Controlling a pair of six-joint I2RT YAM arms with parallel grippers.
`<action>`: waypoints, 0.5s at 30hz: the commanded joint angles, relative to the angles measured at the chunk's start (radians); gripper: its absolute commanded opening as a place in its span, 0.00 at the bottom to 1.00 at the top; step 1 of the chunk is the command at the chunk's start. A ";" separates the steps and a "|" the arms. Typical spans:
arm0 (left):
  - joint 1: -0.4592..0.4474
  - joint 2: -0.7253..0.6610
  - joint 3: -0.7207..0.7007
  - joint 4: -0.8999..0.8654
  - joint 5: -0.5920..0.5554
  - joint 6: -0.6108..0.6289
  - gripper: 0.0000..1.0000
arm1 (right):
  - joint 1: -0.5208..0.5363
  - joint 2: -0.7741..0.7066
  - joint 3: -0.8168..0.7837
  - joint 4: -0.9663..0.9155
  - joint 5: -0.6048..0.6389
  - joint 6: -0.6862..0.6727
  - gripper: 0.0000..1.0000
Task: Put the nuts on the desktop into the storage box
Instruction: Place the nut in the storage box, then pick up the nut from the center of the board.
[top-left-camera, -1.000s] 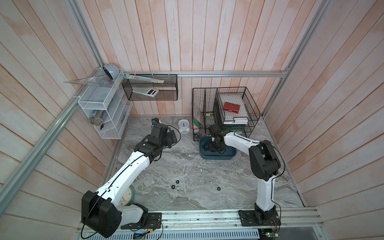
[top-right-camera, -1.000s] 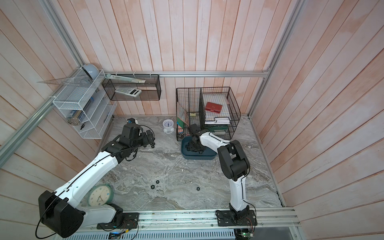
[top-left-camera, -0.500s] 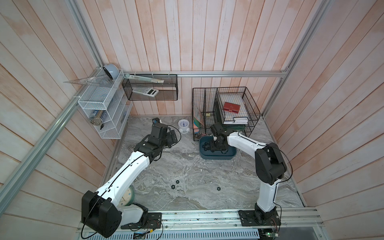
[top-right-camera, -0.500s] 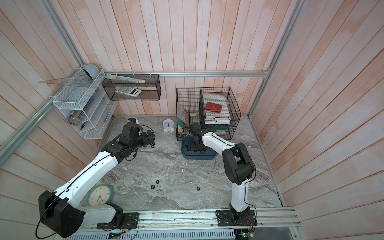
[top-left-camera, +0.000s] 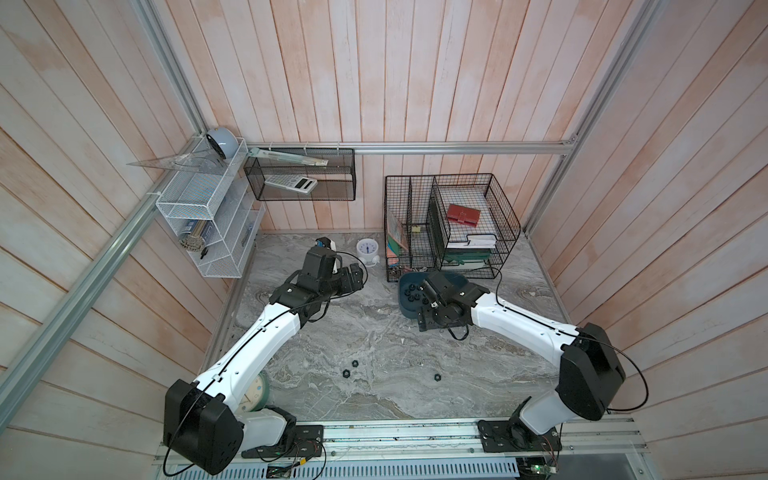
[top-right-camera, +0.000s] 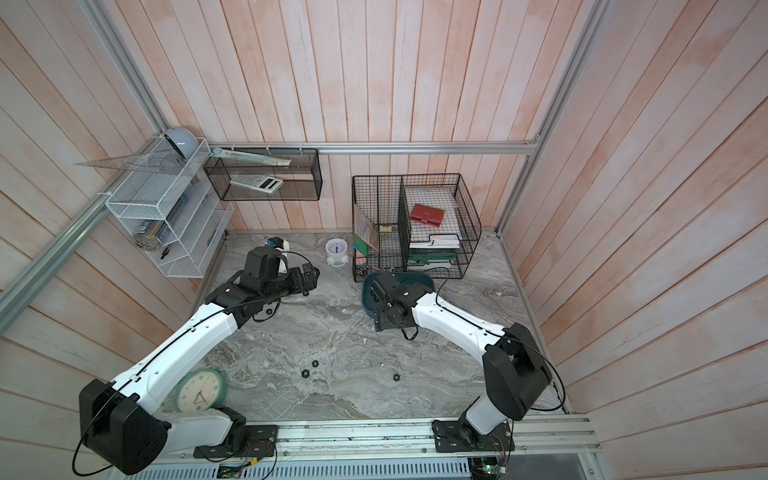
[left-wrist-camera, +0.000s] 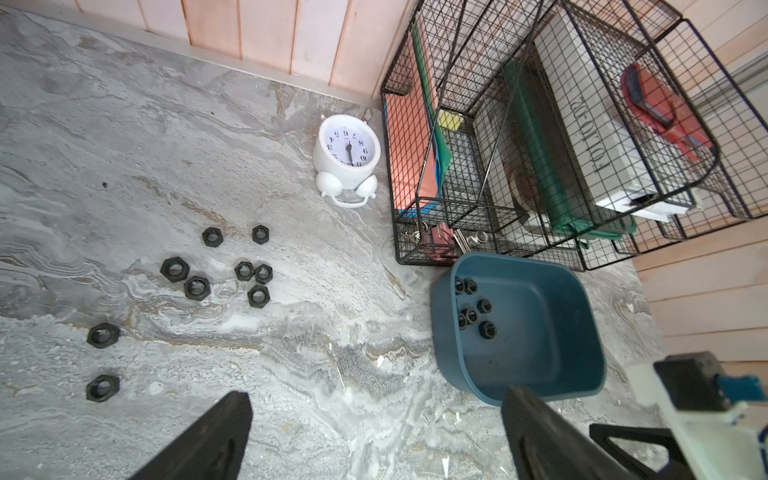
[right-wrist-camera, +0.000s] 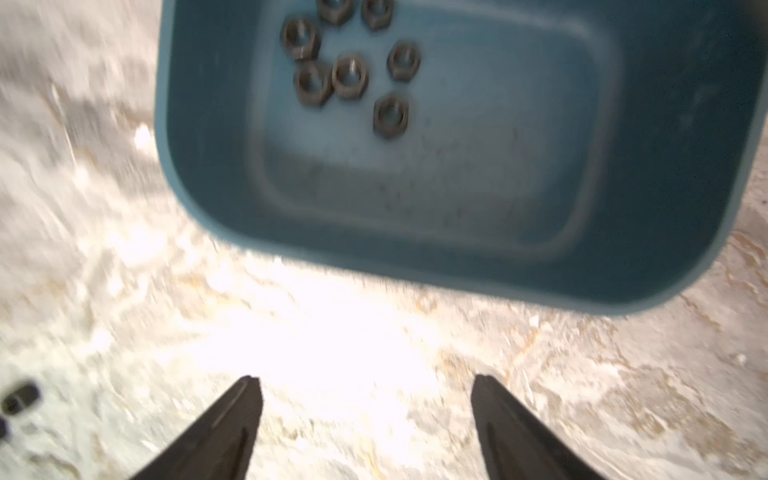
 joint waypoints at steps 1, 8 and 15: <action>0.000 0.002 -0.023 0.008 0.055 0.013 1.00 | 0.049 -0.070 -0.065 -0.056 0.059 0.110 0.93; -0.014 -0.010 -0.044 0.006 0.076 0.005 1.00 | 0.158 -0.165 -0.194 -0.072 0.092 0.263 0.98; -0.029 -0.033 -0.072 0.003 0.080 -0.002 1.00 | 0.220 -0.191 -0.282 -0.059 0.097 0.383 0.98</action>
